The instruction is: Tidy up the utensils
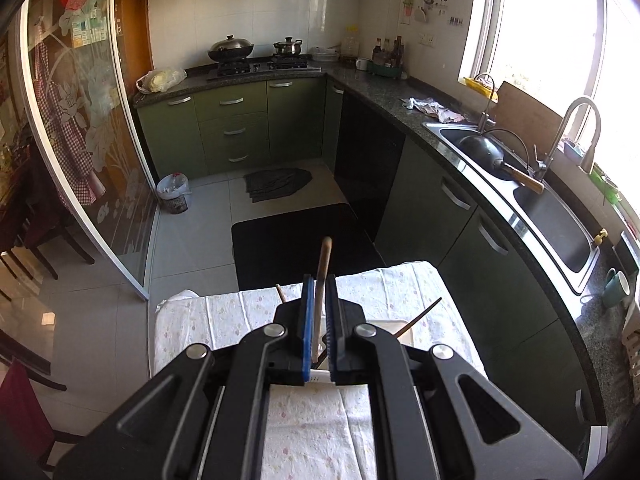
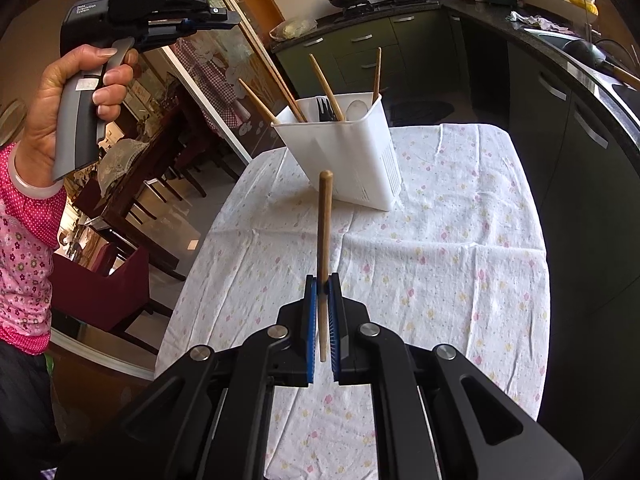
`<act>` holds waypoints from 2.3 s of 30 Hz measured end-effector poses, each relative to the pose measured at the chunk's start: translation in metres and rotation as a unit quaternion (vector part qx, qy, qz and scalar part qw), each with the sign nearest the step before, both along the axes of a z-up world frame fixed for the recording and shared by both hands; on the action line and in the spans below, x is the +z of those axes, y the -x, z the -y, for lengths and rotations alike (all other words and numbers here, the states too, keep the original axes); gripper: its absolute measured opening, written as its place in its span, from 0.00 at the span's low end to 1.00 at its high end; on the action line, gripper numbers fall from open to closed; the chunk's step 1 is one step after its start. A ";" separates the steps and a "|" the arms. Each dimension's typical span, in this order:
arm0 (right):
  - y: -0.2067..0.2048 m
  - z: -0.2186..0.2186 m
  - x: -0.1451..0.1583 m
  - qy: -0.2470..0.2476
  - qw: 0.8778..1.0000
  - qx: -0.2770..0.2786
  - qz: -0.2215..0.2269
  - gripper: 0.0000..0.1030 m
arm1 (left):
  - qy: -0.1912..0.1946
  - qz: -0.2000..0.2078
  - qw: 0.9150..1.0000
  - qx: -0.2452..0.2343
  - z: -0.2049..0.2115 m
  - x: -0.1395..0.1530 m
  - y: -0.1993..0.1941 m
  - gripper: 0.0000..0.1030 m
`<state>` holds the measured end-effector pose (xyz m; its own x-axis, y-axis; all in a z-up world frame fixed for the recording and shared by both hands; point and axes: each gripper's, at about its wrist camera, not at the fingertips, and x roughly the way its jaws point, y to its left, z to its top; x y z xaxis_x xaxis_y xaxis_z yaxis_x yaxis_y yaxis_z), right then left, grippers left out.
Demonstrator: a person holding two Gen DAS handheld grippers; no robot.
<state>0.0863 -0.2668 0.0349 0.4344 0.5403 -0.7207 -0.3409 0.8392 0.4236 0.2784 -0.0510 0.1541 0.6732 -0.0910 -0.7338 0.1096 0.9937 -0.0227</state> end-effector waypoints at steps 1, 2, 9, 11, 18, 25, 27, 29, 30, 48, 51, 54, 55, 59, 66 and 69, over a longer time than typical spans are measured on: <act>0.000 -0.001 0.000 0.000 1.000 0.001 0.000 0.06 | -0.003 -0.004 1.000 -0.001 0.000 -0.004 -0.001 0.05; 0.000 -0.002 0.000 -0.001 1.000 0.003 0.000 0.06 | -0.005 -0.009 1.000 -0.002 0.000 -0.009 -0.002 0.05; -0.002 -0.005 0.007 -0.006 1.000 0.003 0.010 0.06 | -0.010 -0.039 0.999 -0.005 -0.005 -0.047 -0.006 0.05; -0.003 -0.006 0.009 -0.006 1.000 0.006 0.013 0.06 | -0.002 -0.040 0.999 -0.006 -0.009 -0.050 -0.005 0.05; -0.021 -0.017 0.049 -0.025 0.998 0.003 0.061 0.06 | 0.019 -0.020 0.999 -0.024 -0.023 -0.039 0.023 0.05; -0.062 -0.036 0.135 -0.035 0.985 -0.032 0.167 0.06 | 0.023 0.001 0.999 -0.045 -0.045 -0.031 0.085 0.05; -0.078 -0.043 0.152 -0.013 0.979 -0.057 0.193 0.06 | 0.034 0.000 0.998 -0.048 -0.054 -0.037 0.102 0.05; -0.097 -0.050 0.159 0.008 0.977 -0.076 0.200 0.06 | 0.044 -0.002 0.998 -0.053 -0.064 -0.046 0.118 0.05; -0.107 -0.054 0.160 0.021 0.977 -0.082 0.198 0.06 | 0.049 -0.001 0.997 -0.053 -0.069 -0.051 0.127 0.05; -0.177 -0.101 0.045 0.115 0.979 -0.097 0.139 0.07 | 0.085 0.059 0.993 -0.063 -0.075 -0.131 0.221 0.20; -0.176 -0.099 0.036 0.110 0.980 -0.096 0.139 0.10 | 0.101 0.072 0.991 -0.054 -0.079 -0.131 0.224 0.27; -0.165 -0.102 0.035 0.103 0.979 -0.100 0.146 0.40 | 0.091 0.096 0.991 -0.036 -0.081 -0.128 0.231 0.40; -0.161 -0.101 0.036 0.103 0.978 -0.101 0.149 0.42 | 0.087 0.105 0.990 -0.032 -0.081 -0.127 0.234 0.43; -0.124 -0.082 0.053 0.068 0.975 -0.108 0.181 0.60 | 0.038 0.147 0.988 -0.013 -0.074 -0.119 0.251 0.69; 0.018 -0.031 0.081 0.029 0.939 -0.156 0.304 0.96 | -0.006 0.209 0.977 0.034 -0.062 -0.112 0.280 0.93; 0.078 -0.018 0.067 0.042 0.927 -0.181 0.325 0.96 | -0.004 0.207 0.977 0.047 -0.059 -0.115 0.288 0.93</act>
<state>0.0079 -0.2487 0.1015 0.9335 0.2283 -0.2765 -0.1908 0.9692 0.1558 -0.0097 0.0080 0.0392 0.9180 -0.0096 -0.3965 0.0161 0.9998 0.0129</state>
